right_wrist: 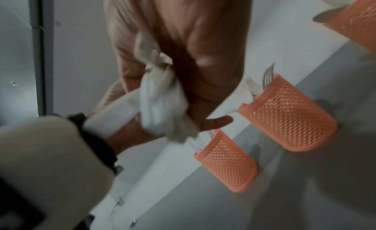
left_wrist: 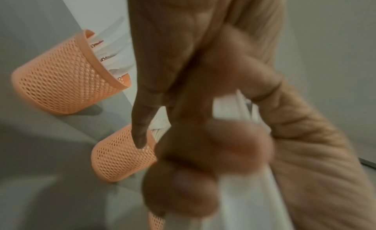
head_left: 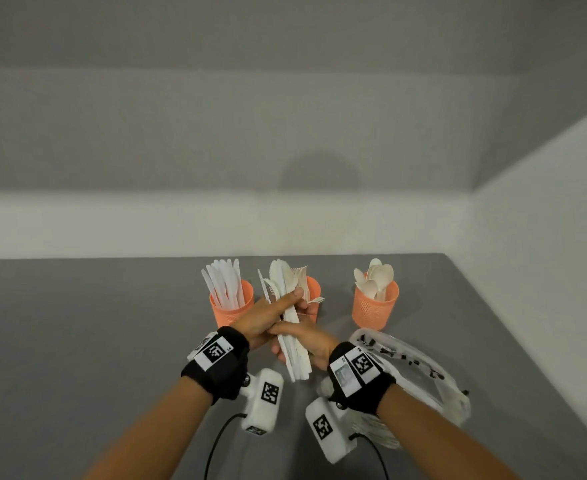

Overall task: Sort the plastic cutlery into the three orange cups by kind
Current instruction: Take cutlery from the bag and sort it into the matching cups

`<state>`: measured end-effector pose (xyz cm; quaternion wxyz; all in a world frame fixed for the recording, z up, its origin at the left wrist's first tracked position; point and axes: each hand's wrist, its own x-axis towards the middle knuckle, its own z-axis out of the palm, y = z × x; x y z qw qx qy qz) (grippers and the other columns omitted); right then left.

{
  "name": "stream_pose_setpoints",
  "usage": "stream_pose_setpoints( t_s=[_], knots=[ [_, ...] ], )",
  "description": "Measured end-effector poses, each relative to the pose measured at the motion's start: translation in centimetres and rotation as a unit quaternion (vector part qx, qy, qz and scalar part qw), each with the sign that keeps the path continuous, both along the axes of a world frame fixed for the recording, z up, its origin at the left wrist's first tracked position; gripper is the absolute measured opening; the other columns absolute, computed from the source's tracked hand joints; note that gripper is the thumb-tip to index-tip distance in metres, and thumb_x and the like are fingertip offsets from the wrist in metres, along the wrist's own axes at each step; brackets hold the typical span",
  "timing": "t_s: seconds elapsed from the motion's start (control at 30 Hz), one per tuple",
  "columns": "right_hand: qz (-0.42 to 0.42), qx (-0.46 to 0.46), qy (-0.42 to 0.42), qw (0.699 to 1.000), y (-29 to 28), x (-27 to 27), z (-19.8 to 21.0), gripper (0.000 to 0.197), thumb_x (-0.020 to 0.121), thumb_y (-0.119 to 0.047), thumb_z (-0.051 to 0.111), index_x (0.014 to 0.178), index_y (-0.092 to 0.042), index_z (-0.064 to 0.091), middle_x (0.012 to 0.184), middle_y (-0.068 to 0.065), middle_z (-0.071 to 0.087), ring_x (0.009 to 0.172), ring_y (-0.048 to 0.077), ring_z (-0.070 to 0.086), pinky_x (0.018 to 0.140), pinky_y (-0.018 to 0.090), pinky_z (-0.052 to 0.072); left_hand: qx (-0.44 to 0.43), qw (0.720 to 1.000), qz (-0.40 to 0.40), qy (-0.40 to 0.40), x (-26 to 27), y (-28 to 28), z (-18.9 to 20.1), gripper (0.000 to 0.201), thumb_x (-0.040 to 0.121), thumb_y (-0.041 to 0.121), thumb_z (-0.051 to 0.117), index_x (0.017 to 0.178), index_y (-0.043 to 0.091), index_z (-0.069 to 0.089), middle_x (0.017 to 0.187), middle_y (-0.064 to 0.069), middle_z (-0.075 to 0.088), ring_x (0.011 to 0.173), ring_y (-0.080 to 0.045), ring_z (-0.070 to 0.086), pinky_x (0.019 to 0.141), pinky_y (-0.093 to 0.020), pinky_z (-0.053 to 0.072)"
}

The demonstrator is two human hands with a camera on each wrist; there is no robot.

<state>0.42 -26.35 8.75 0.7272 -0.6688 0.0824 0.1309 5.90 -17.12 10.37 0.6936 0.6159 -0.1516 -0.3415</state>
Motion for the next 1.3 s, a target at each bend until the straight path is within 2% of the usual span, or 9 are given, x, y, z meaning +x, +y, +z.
stream_pose_setpoints(
  t_s=[0.17,0.3,0.57,0.67,0.83,0.97,1.1,1.2,1.3],
  knots=[
    [-0.117,-0.004,-0.058,0.991,0.5,0.3,-1.4,0.005,0.091,-0.014,0.054,0.087,-0.015,0.054,0.044,-0.001,0.043,0.034,0.009,0.042,0.039,0.02,0.039,0.058,0.995,0.072,-0.045,0.6,0.1,-0.7,0.041,0.086,0.044,0.057,0.098,0.005,0.061,0.071,-0.004,0.069,0.053,-0.01,0.063,0.056,-0.023,0.05],
    [-0.214,-0.044,-0.083,0.972,0.0,1.2,-2.7,0.01,0.09,-0.006,0.056,0.098,-0.006,0.051,0.056,0.008,0.044,0.029,0.006,0.04,0.033,0.018,0.034,0.071,0.944,0.295,-0.133,0.9,-0.5,-1.5,0.038,0.079,0.029,0.07,0.105,0.009,0.051,0.088,-0.002,0.056,0.071,-0.011,0.055,0.063,-0.022,0.047],
    [-0.17,-0.085,-0.152,0.97,0.3,0.9,-2.7,0.022,0.089,-0.003,0.056,0.098,-0.023,0.057,0.062,-0.011,0.053,0.039,-0.005,0.049,0.04,0.008,0.034,0.162,0.894,0.304,-0.288,1.2,-1.4,-1.0,0.016,0.085,0.019,0.064,0.094,0.008,0.056,0.079,0.002,0.054,0.068,-0.007,0.051,0.057,-0.006,0.041],
    [-0.144,-0.048,-0.136,0.979,0.3,0.8,-2.5,0.027,0.09,-0.01,0.058,0.117,-0.012,0.053,0.061,-0.012,0.057,0.039,-0.003,0.051,0.04,0.008,0.037,0.174,0.893,0.316,-0.268,1.8,-1.5,-0.8,0.013,0.088,0.017,0.06,0.089,0.006,0.054,0.076,0.0,0.054,0.074,-0.016,0.053,0.066,-0.02,0.041],
    [-0.163,-0.016,-0.086,0.983,0.0,1.1,-3.1,0.01,0.093,-0.033,0.052,0.102,-0.032,0.049,0.062,0.0,0.051,0.038,0.008,0.046,0.039,0.021,0.04,0.132,0.896,0.345,-0.245,2.1,-1.1,-0.9,0.021,0.093,0.024,0.052,0.086,0.006,0.043,0.066,0.003,0.046,0.061,-0.011,0.047,0.055,-0.016,0.038],
    [-0.165,-0.007,-0.103,0.981,0.4,1.3,-3.0,0.003,0.096,-0.031,0.046,0.095,-0.032,0.049,0.059,0.002,0.046,0.036,0.009,0.042,0.036,0.021,0.036,0.129,0.911,0.309,-0.24,1.3,-1.3,-1.7,0.015,0.092,0.017,0.054,0.092,0.007,0.043,0.064,0.005,0.044,0.059,-0.012,0.047,0.051,-0.011,0.041],
    [-0.178,0.009,-0.088,0.98,0.6,1.6,-3.4,0.01,0.096,-0.033,0.045,0.103,-0.029,0.051,0.067,0.001,0.055,0.043,0.007,0.051,0.042,0.022,0.043,0.139,0.904,0.306,-0.264,0.8,-1.1,-1.8,0.027,0.095,0.01,0.047,0.069,0.016,0.038,0.06,0.003,0.041,0.054,-0.007,0.039,0.048,-0.007,0.037],
    [-0.195,0.038,-0.065,0.978,0.5,2.0,-3.7,0.018,0.096,-0.026,0.047,0.112,-0.02,0.049,0.075,0.007,0.058,0.054,0.013,0.057,0.043,0.024,0.05,0.06,0.909,0.357,-0.206,1.2,-1.0,-1.3,0.022,0.098,0.015,0.039,0.077,0.017,0.043,0.06,-0.001,0.049,0.053,-0.013,0.049,0.056,-0.018,0.043],
    [-0.21,0.076,-0.035,0.974,0.2,2.1,-3.8,0.012,0.096,-0.023,0.048,0.106,-0.016,0.046,0.061,0.006,0.043,0.045,0.011,0.047,0.043,0.023,0.05,-0.017,0.903,0.404,-0.149,1.9,-0.3,-0.4,0.024,0.1,0.021,0.032,0.08,0.024,0.045,0.052,-0.002,0.047,0.041,-0.015,0.047,0.045,-0.026,0.043]
  ],
)
